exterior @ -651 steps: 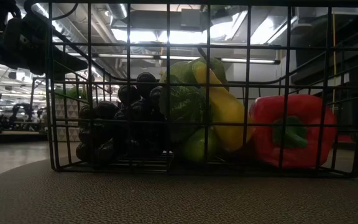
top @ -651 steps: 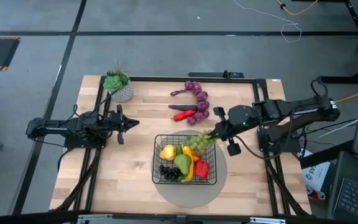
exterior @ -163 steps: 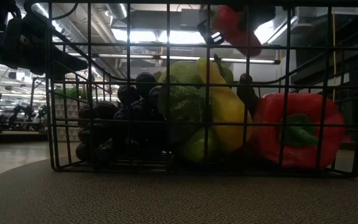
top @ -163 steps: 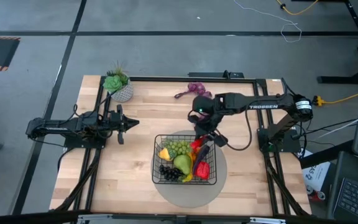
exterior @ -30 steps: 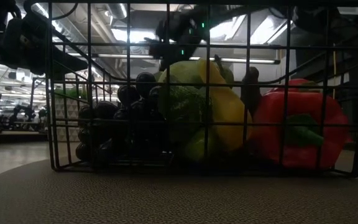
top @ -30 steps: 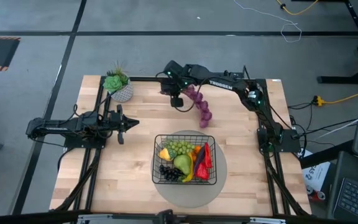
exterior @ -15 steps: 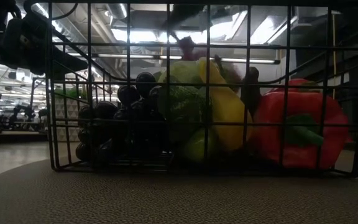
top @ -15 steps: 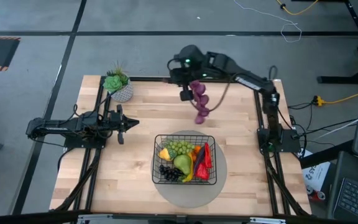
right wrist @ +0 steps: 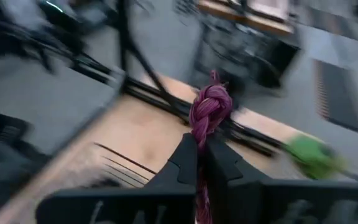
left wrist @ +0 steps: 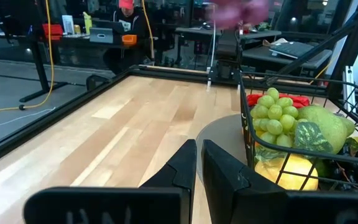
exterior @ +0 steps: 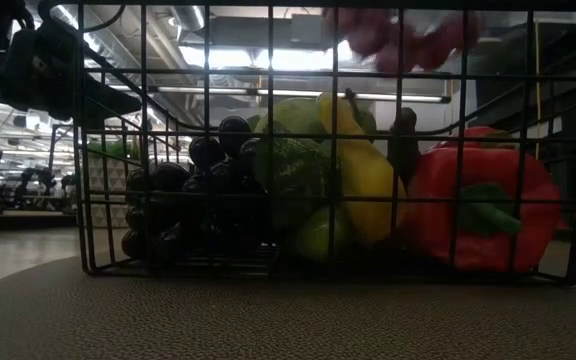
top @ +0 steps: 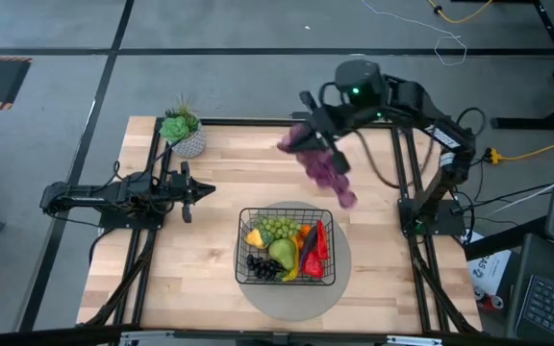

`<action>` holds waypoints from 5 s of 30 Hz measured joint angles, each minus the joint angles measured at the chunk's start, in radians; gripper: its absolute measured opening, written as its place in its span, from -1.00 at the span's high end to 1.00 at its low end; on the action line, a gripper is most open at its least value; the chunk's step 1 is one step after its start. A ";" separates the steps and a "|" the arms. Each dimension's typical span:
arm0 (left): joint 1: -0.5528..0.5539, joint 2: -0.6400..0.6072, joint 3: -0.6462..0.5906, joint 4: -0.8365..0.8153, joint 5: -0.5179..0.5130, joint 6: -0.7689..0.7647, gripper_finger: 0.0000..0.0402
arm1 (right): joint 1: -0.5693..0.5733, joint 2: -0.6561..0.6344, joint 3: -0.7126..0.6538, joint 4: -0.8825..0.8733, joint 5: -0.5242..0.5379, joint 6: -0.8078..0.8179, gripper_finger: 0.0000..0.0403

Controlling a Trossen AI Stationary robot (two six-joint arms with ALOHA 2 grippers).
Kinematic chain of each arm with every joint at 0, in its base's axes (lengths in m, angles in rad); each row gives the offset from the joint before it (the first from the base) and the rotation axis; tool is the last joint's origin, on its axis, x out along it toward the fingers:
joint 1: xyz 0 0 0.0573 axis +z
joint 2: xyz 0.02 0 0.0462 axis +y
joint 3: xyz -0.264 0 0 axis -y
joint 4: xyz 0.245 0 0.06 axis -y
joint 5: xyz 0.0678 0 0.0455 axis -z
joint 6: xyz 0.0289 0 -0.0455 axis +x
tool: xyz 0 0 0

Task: Build produce basket
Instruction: Put the purple garlic into the wire basket

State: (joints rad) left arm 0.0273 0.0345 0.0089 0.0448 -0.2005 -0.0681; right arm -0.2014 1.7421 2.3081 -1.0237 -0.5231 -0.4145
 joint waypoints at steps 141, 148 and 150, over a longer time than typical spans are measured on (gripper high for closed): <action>0.000 0.000 0.000 0.000 0.000 0.000 0.90 | 0.510 0.112 -0.428 0.284 0.841 0.196 0.07; 0.000 0.000 0.000 0.000 0.000 0.000 0.90 | 0.501 0.110 -0.427 0.128 0.842 0.242 0.07; 0.000 0.000 0.000 0.000 0.000 0.000 0.90 | 0.485 0.096 -0.428 0.033 0.833 0.268 0.07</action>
State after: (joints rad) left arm 0.0277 0.0341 0.0090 0.0448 -0.2001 -0.0681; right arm 0.2834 1.8378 1.8805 -0.9911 0.3102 -0.1467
